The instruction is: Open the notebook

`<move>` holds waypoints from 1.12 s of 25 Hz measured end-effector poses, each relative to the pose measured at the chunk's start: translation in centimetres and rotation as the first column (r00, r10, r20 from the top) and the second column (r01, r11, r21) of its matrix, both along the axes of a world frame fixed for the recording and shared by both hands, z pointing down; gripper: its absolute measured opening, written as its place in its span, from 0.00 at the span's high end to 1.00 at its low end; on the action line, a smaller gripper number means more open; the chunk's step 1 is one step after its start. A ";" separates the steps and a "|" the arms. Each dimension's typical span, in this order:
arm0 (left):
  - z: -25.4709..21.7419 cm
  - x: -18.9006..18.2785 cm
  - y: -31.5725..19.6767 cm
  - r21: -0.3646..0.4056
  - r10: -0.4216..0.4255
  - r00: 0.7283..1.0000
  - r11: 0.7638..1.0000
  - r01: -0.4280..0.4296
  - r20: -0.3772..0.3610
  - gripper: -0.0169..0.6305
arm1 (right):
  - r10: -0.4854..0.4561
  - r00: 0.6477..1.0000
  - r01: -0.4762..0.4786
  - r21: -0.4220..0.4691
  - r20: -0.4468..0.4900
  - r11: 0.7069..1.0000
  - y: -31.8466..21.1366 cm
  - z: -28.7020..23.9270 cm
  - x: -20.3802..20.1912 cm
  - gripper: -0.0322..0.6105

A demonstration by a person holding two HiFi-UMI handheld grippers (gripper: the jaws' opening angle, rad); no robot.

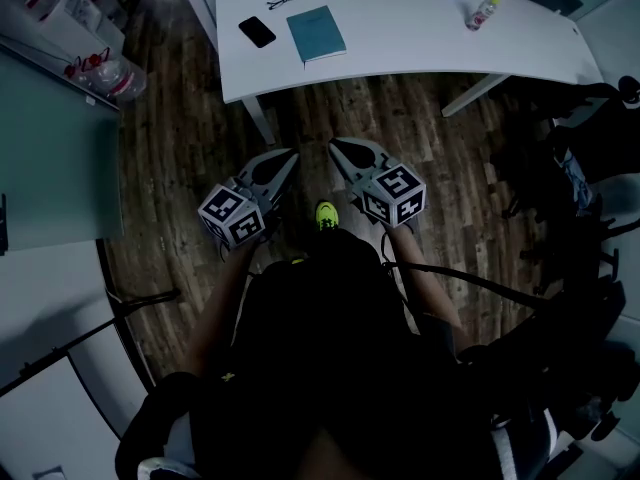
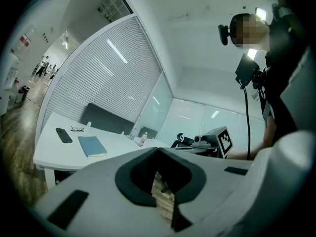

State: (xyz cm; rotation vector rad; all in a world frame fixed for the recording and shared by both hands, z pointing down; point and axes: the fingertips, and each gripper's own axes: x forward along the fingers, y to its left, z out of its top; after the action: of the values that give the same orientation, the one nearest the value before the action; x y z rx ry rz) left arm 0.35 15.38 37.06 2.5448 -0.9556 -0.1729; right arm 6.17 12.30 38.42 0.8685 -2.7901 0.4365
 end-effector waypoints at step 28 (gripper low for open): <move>1.2 4.2 -11.7 0.010 -0.071 0.995 0.997 0.071 0.067 0.95 | -0.080 0.997 0.080 -0.014 0.015 0.997 -11.9 1.1 2.1 0.93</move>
State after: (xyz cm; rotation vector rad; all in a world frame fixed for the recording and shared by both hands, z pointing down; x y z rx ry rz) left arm 4.54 3.70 38.23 2.5400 -1.0739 -0.1120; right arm 8.32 0.45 39.57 0.7508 -2.8200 0.4512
